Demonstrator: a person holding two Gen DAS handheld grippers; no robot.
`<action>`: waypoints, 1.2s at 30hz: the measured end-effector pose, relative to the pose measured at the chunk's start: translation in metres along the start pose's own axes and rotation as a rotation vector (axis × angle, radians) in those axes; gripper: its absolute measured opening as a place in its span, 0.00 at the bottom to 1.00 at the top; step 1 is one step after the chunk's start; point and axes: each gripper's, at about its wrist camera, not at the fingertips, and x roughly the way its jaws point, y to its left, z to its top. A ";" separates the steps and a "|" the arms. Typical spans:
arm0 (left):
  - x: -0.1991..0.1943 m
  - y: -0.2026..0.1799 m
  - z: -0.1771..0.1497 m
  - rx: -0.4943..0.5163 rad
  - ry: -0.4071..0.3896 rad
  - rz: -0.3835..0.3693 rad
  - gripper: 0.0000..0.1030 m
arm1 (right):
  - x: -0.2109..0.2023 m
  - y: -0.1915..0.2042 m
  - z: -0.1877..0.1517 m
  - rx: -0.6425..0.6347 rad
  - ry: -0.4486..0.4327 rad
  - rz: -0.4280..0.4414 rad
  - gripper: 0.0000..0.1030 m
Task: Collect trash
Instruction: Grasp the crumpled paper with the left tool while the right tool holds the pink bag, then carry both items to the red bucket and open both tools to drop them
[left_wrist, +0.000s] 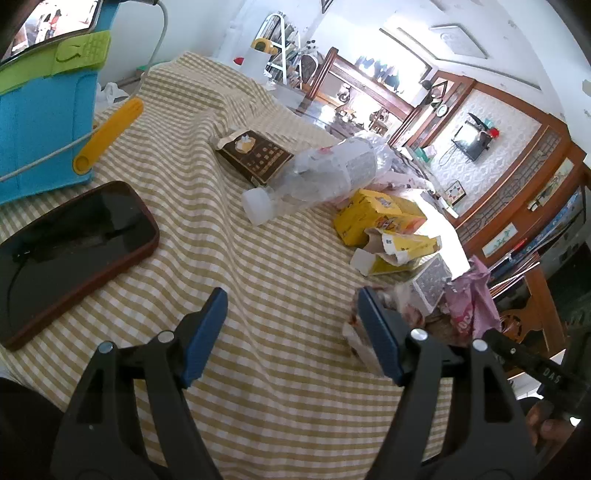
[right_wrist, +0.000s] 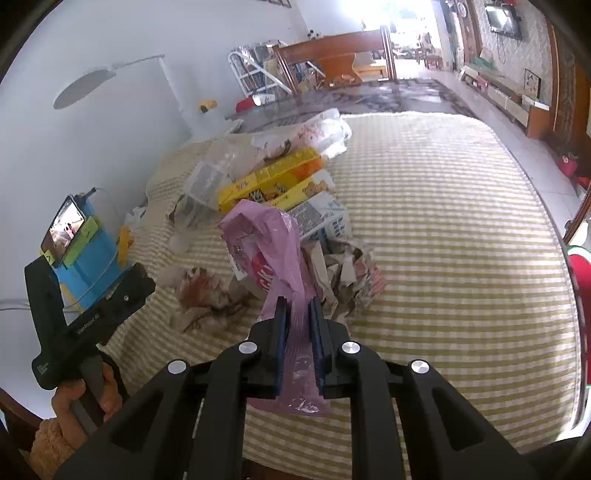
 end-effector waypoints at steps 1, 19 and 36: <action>0.001 0.000 0.000 -0.002 0.000 -0.004 0.68 | -0.003 -0.002 0.000 0.006 -0.011 -0.002 0.12; 0.032 -0.046 -0.013 0.117 0.143 -0.135 0.77 | -0.028 -0.066 -0.001 0.199 -0.129 0.006 0.13; 0.045 -0.042 -0.019 0.118 0.110 -0.132 0.33 | -0.038 -0.056 -0.002 0.110 -0.198 0.006 0.14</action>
